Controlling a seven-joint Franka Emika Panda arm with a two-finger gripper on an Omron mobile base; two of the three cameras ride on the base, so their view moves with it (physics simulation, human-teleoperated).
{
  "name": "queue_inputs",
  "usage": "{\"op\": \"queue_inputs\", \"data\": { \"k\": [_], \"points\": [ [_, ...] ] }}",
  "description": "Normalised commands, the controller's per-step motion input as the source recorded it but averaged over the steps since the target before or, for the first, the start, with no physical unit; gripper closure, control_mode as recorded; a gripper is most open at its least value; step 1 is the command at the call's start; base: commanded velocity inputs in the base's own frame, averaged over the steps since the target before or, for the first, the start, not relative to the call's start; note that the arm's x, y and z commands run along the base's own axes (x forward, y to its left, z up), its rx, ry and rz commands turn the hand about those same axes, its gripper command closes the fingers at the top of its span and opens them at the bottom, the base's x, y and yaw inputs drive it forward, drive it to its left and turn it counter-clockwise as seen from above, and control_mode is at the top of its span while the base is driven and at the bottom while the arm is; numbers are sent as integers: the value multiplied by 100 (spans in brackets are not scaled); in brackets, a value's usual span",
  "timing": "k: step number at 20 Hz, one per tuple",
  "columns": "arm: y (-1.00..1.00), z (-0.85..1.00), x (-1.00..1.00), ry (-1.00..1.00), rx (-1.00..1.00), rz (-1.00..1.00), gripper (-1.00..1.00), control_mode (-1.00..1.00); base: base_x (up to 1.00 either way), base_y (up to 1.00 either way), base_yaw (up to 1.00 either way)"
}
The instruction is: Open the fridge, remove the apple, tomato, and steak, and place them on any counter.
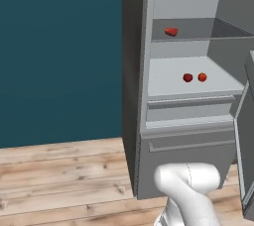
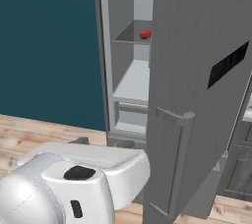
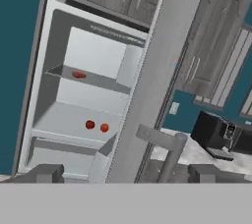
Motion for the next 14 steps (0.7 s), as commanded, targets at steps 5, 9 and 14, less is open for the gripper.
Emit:
{"op": "queue_inputs", "data": {
  "k": [5,9,14],
  "points": [
    [100,32,3,9,-17,-13,-100,-100,0,0,0],
    [91,14,23,17,-12,-15,-100,-100,0,0,0],
    [52,1,72,33,-11,-5,-100,-100,0,0,0]
  ]
}}
